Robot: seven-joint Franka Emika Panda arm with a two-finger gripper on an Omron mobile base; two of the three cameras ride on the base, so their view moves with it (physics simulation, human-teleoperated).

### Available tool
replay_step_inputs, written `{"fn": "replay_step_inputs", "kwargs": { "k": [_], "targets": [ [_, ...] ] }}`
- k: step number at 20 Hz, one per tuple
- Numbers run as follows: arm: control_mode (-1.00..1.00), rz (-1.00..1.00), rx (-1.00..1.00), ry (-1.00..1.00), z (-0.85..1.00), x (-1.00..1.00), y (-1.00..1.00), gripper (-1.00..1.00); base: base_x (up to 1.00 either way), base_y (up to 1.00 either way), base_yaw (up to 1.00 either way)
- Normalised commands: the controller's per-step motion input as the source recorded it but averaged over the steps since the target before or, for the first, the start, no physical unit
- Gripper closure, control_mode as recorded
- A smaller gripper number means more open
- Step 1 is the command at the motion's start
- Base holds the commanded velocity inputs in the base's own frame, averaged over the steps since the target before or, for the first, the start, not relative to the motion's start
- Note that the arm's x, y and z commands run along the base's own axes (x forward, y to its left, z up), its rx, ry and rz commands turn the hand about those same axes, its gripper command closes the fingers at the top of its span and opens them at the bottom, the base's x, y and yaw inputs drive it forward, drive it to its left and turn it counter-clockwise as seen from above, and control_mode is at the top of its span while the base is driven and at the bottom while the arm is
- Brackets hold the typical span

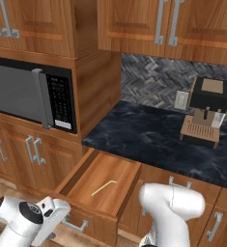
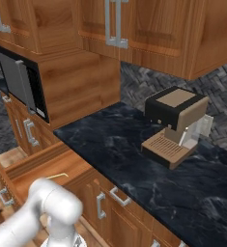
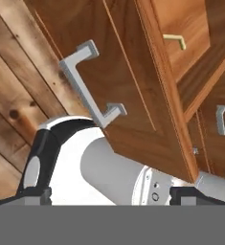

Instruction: Take a straw from the drawer in front and place it inside the glass cup on the dining counter.

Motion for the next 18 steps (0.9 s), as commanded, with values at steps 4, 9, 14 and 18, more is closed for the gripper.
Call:
{"fn": "replay_step_inputs", "kwargs": {
  "k": [4,9,14,18],
  "targets": [
    [-1.0,0.0,0.28,-0.06,1.0,-0.13,-0.54,-1.0,0.0,0.0,0.0],
    [-1.0,0.0,0.22,-0.07,0.98,0.26,-0.73,-1.0,0.0,0.0,0.0],
    [-1.0,0.0,0.18,-0.02,0.66,0.73,-0.59,-1.0,0.0,0.0,0.0],
    [-1.0,-0.04,0.09,0.0,0.13,0.99,-0.17,-1.0,0.0,0.0,0.0]
  ]
}}
